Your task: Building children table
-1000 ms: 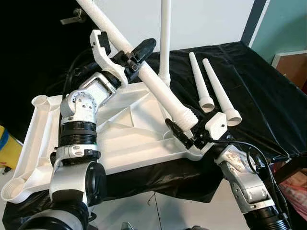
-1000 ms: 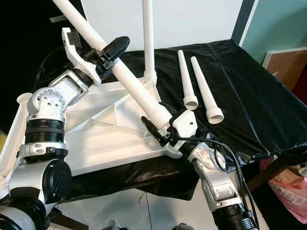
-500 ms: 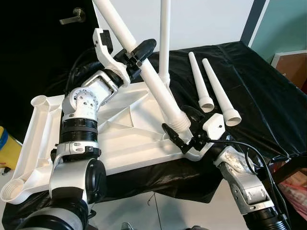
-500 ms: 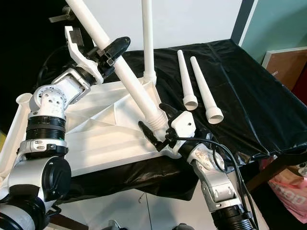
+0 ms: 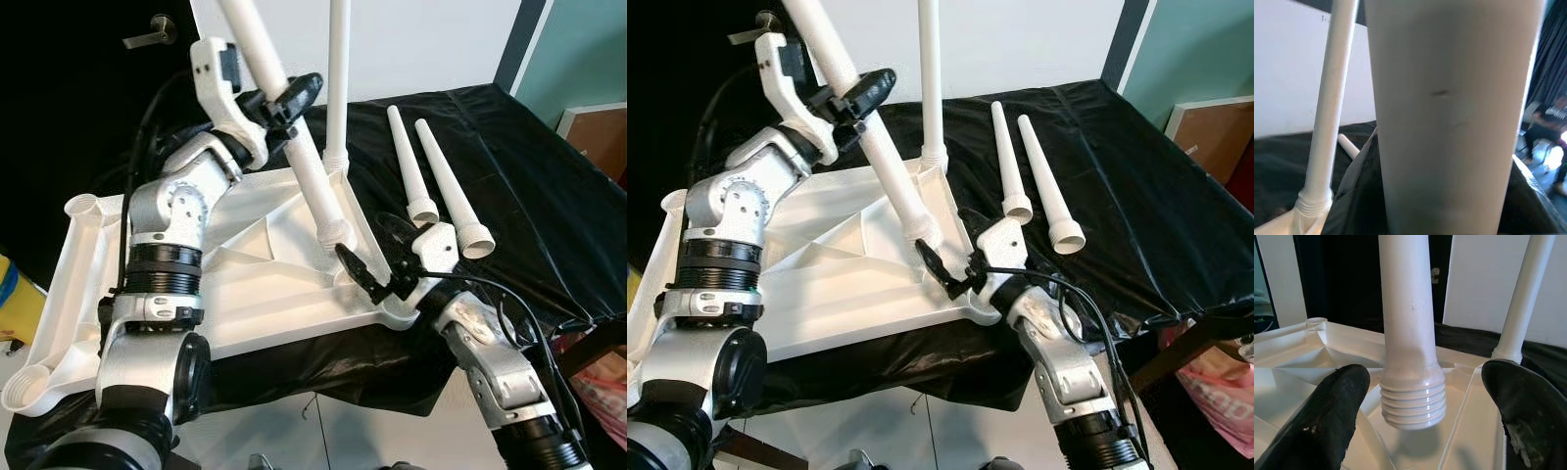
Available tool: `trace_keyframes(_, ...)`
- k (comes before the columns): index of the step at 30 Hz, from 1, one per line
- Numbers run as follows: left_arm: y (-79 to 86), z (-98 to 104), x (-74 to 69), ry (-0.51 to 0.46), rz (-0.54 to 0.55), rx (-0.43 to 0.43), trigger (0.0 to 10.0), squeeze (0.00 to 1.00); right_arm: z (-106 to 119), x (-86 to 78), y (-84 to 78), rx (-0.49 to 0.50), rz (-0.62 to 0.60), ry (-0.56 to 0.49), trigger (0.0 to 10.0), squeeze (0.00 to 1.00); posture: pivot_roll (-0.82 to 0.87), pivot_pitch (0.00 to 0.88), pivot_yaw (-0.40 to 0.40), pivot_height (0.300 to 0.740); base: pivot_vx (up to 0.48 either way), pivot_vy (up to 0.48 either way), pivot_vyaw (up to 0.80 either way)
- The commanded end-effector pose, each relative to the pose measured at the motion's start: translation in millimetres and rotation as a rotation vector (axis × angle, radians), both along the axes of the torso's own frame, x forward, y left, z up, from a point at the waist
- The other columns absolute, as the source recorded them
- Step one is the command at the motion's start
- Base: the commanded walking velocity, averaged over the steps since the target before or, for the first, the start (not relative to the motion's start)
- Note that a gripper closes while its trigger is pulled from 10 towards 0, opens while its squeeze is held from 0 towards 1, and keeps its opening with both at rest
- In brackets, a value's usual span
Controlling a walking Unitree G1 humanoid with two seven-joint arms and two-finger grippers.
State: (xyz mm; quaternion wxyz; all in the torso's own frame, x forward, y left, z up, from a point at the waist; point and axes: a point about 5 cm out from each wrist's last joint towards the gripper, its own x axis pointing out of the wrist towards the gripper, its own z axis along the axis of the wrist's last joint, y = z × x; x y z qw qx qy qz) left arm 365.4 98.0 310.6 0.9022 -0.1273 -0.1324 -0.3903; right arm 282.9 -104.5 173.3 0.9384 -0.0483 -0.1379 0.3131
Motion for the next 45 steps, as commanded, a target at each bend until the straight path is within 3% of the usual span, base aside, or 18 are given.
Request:
trace_keyframes(1,-12.1,-5,-3.4,-0.045,-0.010,0.068,10.0,0.00,-6,3.7,6.1,-0.026,-0.001,0.039,10.0,0.00,-0.17,0.009,0.047,0.740,0.000,0.000,0.00)
trace_keyframes(5,-24.8,-8,-5.6,-0.066,0.004,0.098,10.0,0.00,-6,9.8,9.4,-0.048,-0.020,0.054,10.0,0.00,-0.16,0.007,0.044,0.740,0.000,0.000,0.00)
trace_keyframes(7,-33.6,-9,-10.4,-0.086,-0.003,0.106,10.0,0.00,-7,19.3,7.8,-0.064,-0.084,0.076,10.0,0.00,-0.16,0.006,0.040,0.740,0.000,0.000,0.00)
trace_keyframes(14,-54.6,-16,-20.8,-0.097,-0.025,0.109,10.0,0.00,-6,36.0,14.2,-0.035,-0.151,0.141,10.0,0.00,-0.15,0.000,0.033,0.740,0.000,0.000,0.00)
trace_keyframes(26,-79.9,-14,-33.7,-0.122,-0.075,0.105,10.0,0.00,-5,39.0,33.7,-0.104,-0.093,0.108,10.0,0.00,-0.14,0.000,0.025,0.740,0.000,0.000,0.00)
trace_keyframes(35,-87.7,-14,-38.2,-0.138,-0.085,0.115,10.0,0.00,-6,39.8,36.3,-0.128,-0.085,0.093,10.0,0.00,-0.14,0.000,0.023,0.740,0.000,0.000,0.00)
trace_keyframes(36,-88.1,-14,-38.4,-0.139,-0.084,0.114,10.0,0.00,-6,39.8,36.0,-0.125,-0.088,0.100,4.6,0.00,-0.14,0.000,0.022,0.740,0.000,0.000,0.00)
trace_keyframes(37,-88.2,-14,-38.5,-0.140,-0.084,0.113,10.0,0.00,-7,39.8,35.8,-0.123,-0.090,0.105,4.6,0.00,-0.14,0.000,0.022,0.740,0.000,0.000,0.00)
trace_keyframes(38,-88.4,-14,-38.7,-0.141,-0.084,0.111,10.0,0.00,-8,40.0,35.0,-0.112,-0.097,0.122,0.0,0.00,-0.14,0.000,0.023,0.740,0.000,0.000,0.00)
trace_keyframes(45,-89.4,-13,-39.5,-0.150,-0.081,0.100,10.0,0.00,-10,42.0,30.0,-0.064,-0.138,0.151,0.0,0.00,-0.14,0.000,0.020,0.740,0.000,0.000,0.00)
